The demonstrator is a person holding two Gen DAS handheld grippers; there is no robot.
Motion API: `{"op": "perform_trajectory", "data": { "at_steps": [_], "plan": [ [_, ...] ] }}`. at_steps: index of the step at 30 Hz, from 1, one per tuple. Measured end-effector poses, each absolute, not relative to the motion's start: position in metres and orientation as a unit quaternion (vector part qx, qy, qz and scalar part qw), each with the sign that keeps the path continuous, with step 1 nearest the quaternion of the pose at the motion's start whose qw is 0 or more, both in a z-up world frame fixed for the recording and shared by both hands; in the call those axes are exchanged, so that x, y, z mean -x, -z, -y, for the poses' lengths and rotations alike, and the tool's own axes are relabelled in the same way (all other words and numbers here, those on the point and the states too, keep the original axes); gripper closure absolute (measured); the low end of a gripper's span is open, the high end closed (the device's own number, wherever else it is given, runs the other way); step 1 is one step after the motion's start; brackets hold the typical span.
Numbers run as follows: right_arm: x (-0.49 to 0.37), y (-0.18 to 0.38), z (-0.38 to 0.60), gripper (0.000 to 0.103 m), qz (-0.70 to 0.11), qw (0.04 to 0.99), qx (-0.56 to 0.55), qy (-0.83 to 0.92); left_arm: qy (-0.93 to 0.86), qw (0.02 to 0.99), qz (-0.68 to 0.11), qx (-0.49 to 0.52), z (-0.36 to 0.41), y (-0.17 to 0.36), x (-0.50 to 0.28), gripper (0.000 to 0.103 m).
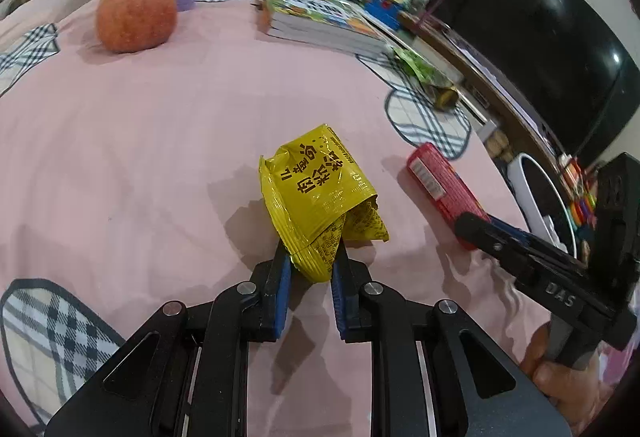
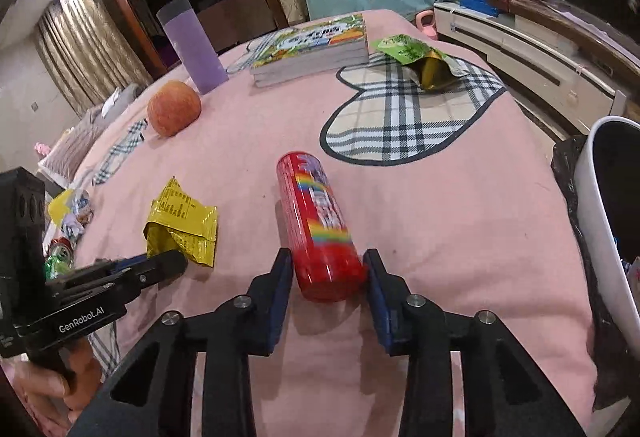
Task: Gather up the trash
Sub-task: 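Grasp the yellow snack bag with the left tool while the right tool grasps the red Skittles tube, then carry the yellow bag and Skittles tube over the bin with both tools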
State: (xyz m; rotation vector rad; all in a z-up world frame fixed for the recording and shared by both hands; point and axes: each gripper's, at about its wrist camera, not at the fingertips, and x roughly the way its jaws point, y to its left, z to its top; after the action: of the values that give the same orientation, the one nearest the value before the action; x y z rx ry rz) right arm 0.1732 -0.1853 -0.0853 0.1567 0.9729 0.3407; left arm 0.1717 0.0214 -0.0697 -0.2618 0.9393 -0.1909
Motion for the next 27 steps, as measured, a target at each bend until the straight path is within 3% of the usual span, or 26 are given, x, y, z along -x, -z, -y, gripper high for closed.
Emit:
{"op": "perform_trajectory", "data": {
  "at_steps": [3,7,13,15,17,27],
  "plan": [
    [-0.175,0.084,0.185,0.044,-0.455,0.874,-0.062,-0.158,0.091,0.883,-0.444,0.125,-0.022,0.071,-0.168,0.086],
    [-0.178,0.087,0.176,0.044,-0.458,0.873,-0.043,-0.161,0.092,0.883,-0.442,0.126,-0.023,0.071,-0.169,0.085],
    [-0.185,0.091,0.161,0.048,-0.468,0.866,-0.025,-0.174,0.094,0.884,-0.439,0.127,-0.024,0.072,-0.169,0.085],
    [-0.185,0.093,0.158,0.063,-0.470,0.866,-0.022,-0.170,0.096,0.884,-0.438,0.131,-0.025,0.072,-0.168,0.085],
    [-0.182,0.093,0.160,0.066,-0.470,0.866,-0.032,-0.167,0.096,0.885,-0.438,0.129,-0.025,0.072,-0.167,0.085],
    [-0.140,0.081,0.187,0.067,-0.438,0.880,-0.104,-0.153,0.065,0.891,-0.435,0.112,-0.017,0.068,-0.155,0.086]
  ]
}}
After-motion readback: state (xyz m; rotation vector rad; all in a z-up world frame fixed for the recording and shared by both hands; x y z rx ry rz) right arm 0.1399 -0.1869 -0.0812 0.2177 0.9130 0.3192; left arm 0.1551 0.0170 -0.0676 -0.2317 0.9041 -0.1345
